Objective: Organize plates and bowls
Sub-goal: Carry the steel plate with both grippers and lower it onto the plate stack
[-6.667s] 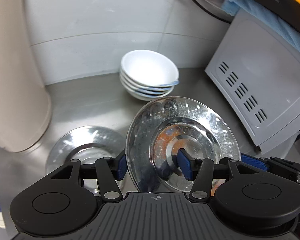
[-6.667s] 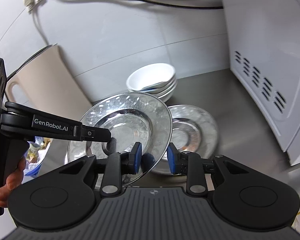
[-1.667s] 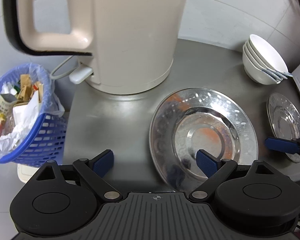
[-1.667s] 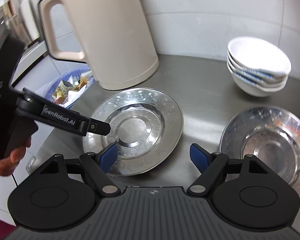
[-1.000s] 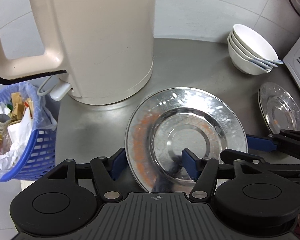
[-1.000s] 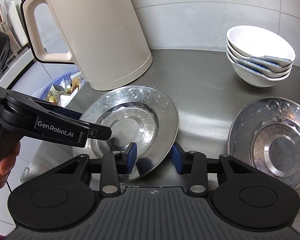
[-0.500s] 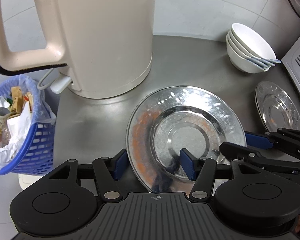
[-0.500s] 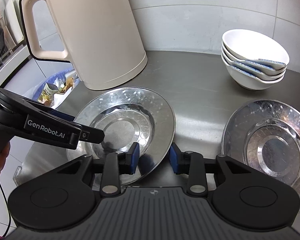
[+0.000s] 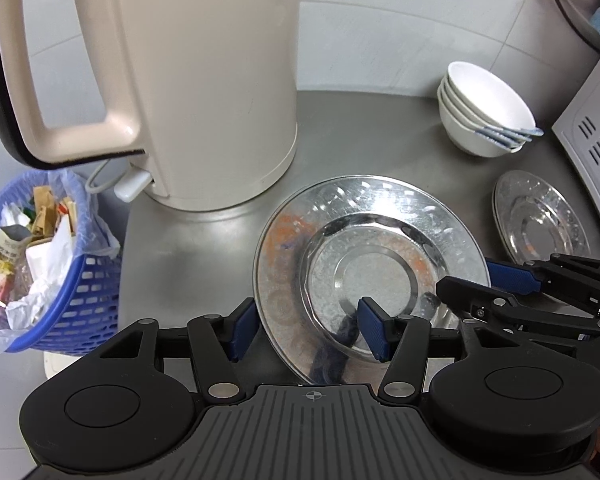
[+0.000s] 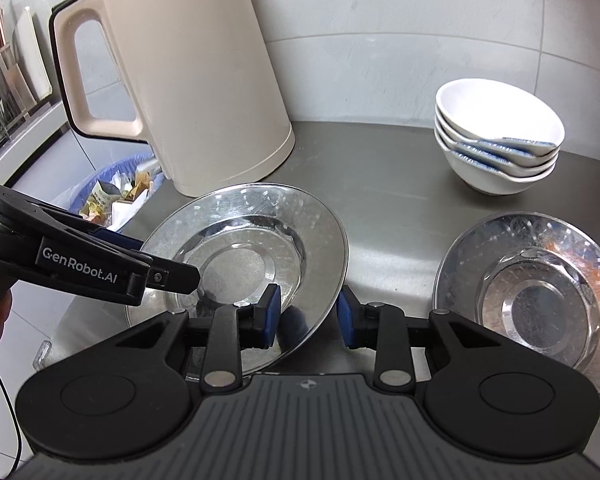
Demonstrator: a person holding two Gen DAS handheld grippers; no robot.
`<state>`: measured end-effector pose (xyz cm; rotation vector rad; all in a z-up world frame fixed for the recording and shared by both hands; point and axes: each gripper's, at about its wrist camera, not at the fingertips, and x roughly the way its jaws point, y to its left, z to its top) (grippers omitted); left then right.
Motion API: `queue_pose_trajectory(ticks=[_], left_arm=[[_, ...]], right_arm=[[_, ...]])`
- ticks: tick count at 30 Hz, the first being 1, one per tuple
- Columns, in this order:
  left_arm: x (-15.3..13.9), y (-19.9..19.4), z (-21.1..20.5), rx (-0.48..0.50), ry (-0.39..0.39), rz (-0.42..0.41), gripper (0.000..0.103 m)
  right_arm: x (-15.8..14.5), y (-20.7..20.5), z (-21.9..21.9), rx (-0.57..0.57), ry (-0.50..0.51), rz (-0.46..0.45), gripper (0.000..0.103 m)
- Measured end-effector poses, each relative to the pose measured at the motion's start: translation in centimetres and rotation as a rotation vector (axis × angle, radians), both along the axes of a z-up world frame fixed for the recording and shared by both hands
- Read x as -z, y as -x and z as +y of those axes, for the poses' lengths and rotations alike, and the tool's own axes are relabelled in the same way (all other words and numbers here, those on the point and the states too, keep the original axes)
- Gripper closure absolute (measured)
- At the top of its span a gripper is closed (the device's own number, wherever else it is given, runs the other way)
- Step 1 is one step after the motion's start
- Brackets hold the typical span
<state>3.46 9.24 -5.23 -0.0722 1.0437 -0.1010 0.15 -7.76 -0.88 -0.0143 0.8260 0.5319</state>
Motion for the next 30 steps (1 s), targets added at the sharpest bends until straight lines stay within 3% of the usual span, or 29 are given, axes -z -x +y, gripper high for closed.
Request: queue_pose_trajectory(ticks=[30], left_arm=[[-2.1,-0.4,-5.8,0.132,-0.004,-0.055,0.000]], right_arm=[[-1.7,2.5,-5.6,0.150,-0.033,-0.070,0.067]])
